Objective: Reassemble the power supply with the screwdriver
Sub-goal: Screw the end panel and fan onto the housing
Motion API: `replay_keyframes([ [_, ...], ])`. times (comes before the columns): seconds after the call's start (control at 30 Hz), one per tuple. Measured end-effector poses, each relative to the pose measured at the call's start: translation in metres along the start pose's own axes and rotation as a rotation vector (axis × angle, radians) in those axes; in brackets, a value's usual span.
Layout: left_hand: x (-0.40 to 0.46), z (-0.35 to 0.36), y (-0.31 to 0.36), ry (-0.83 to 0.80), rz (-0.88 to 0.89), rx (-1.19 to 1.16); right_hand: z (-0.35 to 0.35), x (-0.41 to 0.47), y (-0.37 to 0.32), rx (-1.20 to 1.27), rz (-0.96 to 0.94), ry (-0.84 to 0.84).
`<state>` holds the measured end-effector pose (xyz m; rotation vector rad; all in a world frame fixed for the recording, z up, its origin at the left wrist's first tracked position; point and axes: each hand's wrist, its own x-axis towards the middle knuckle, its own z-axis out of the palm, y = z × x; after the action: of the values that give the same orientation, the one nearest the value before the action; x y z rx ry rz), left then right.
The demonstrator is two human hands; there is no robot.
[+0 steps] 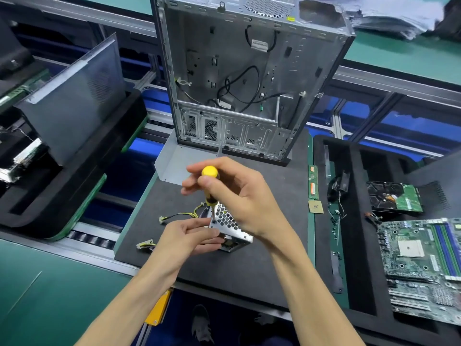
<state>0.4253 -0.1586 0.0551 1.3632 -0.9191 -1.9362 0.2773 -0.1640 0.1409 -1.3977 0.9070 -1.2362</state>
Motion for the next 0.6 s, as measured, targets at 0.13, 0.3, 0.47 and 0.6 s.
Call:
replay_keyframes([
  [0.13,-0.001,-0.001,0.002,-0.001,-0.002,-0.009,0.0,0.002,0.0,-0.15,-0.083,0.1],
  [0.3,-0.003,-0.004,0.002,0.028,-0.008,0.001,-0.002,0.0,0.003,-0.218,-0.138,0.304],
  [0.47,-0.004,-0.001,0.004,0.006,-0.002,0.001,0.012,0.003,0.002,-0.398,-0.288,0.431],
  [0.6,-0.004,-0.001,0.005,-0.003,0.003,-0.002,0.018,0.002,0.009,-0.372,-0.303,0.542],
])
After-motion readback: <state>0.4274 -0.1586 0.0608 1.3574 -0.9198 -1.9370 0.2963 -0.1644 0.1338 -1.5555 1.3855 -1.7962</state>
